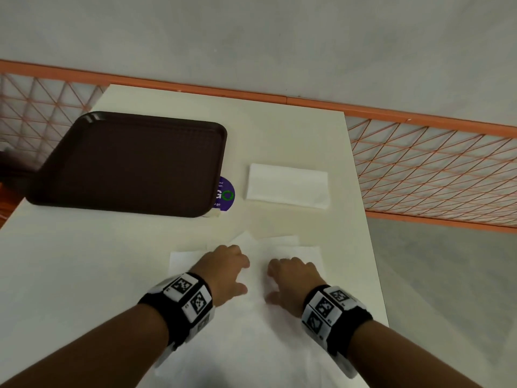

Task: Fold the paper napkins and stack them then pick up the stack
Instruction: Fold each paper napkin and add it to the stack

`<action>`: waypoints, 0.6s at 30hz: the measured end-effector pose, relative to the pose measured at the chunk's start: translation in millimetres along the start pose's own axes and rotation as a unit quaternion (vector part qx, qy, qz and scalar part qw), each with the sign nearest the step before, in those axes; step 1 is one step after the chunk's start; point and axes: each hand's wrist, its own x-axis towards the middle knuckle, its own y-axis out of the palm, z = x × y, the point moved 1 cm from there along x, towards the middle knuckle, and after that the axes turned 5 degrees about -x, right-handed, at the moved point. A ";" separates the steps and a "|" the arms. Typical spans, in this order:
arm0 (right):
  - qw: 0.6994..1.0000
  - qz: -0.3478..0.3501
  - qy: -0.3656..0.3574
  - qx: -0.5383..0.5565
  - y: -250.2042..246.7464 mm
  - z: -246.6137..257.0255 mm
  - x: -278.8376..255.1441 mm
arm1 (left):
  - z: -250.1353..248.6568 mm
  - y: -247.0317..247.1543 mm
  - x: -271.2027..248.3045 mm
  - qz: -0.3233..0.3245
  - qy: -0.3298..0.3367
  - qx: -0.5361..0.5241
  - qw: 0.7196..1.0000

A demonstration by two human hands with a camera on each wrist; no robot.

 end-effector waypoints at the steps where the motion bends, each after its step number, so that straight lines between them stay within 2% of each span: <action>1: 1.000 0.013 0.010 0.010 -1.3 0.9 1.7 | -0.9 2.7 -0.2 -0.006 0.011 0.015 1.000; 4: 0.997 0.041 0.044 0.043 -5.8 2.0 8.1 | -5.3 4.3 0.7 -0.025 0.025 0.047 0.998; 7: 0.996 0.043 0.046 0.065 -6.8 5.0 10.4 | -6.3 4.0 0.3 -0.035 0.020 0.042 0.998; 13: 0.986 -0.002 0.035 0.164 -12.1 -2.3 1.5 | -8.4 -6.0 -3.5 -0.023 0.010 0.019 0.999; 18: 0.991 -0.038 0.020 0.129 -31.8 -11.9 -2.9 | -4.4 -25.1 -3.7 -0.038 0.000 -0.020 0.999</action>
